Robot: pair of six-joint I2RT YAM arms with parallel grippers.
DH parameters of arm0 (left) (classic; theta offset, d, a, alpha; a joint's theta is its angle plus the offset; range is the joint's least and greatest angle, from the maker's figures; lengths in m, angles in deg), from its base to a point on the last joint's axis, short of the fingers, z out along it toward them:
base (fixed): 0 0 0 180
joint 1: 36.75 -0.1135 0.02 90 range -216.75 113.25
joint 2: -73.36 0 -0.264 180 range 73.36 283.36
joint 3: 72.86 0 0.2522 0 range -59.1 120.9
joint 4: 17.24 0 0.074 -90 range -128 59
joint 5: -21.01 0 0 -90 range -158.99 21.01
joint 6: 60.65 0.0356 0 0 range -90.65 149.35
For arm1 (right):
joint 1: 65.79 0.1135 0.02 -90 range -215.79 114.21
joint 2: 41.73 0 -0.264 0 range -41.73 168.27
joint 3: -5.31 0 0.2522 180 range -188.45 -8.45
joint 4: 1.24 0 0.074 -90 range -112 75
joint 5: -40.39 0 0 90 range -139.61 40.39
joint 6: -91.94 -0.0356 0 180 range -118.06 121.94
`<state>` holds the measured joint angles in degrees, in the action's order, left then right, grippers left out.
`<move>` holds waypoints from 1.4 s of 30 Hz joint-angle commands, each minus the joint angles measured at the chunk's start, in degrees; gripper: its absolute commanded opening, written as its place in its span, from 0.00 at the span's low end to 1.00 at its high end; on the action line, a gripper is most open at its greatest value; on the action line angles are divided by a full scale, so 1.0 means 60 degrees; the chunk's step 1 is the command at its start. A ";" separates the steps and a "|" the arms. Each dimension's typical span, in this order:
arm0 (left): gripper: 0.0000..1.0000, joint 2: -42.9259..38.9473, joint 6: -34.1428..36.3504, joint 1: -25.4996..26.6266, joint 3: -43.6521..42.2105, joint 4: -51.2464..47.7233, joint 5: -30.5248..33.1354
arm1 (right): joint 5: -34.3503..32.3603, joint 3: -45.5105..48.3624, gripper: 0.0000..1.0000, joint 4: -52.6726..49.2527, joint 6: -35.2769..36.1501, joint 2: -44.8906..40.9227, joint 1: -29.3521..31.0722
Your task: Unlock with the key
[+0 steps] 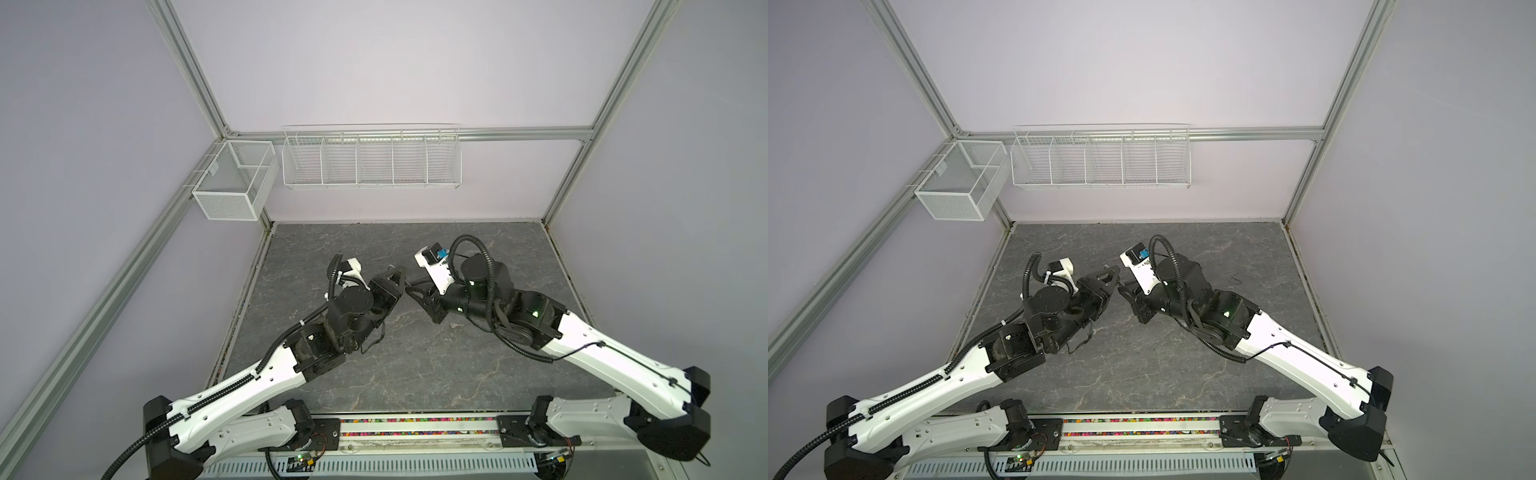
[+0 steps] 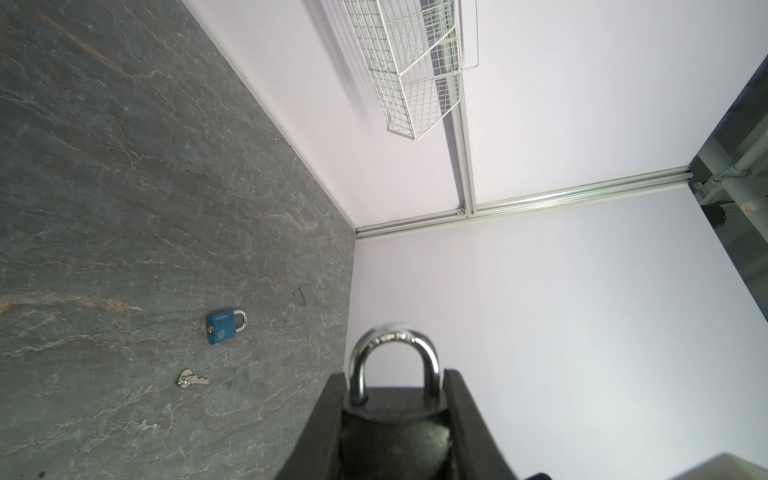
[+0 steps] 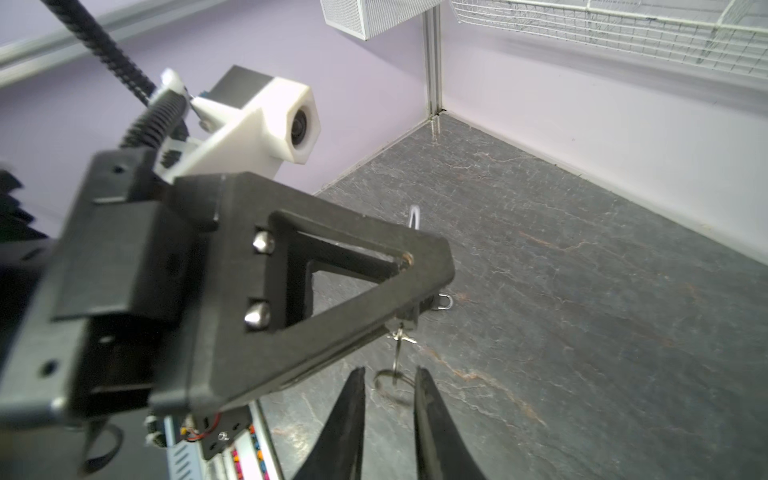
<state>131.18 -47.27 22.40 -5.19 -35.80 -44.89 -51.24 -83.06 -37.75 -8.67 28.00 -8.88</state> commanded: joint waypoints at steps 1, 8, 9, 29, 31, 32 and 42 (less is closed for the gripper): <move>0.00 -0.0092 0.0318 -0.0008 0.0331 -0.0026 0.0336 | 0.0236 0.0089 0.29 0.0171 -0.0010 -0.0128 0.0069; 0.00 0.0014 0.0348 -0.0010 0.0361 0.0154 0.0258 | 0.0040 -0.0139 0.37 0.0143 0.0054 0.0271 0.0073; 0.00 0.0016 0.0348 -0.0008 0.0353 0.0170 0.0233 | 0.0005 -0.0185 0.37 0.0124 0.0081 0.0342 0.0067; 0.00 -0.0163 0.0326 -0.0001 0.0170 0.0399 0.0089 | -0.0212 -0.0643 0.15 0.0067 0.0219 0.0970 0.0067; 0.00 -0.0155 0.0305 -0.0001 0.0156 0.0424 0.0050 | -0.0214 -0.0633 0.12 0.0059 0.0158 0.0975 0.0069; 0.00 -0.0147 0.0290 -0.0002 0.0141 0.0493 -0.0005 | -0.0184 -0.0653 0.11 0.0067 0.0139 0.0968 0.0069; 0.00 -0.0111 0.0252 -0.0002 -0.0227 0.0846 -0.0593 | 0.1559 -0.0591 0.07 0.0935 -0.0681 0.0686 -0.0108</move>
<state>130.98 -45.98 22.14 -5.65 -33.68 -44.89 -49.95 -85.93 -37.18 -10.98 33.44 -9.73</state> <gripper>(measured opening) 0.292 0.119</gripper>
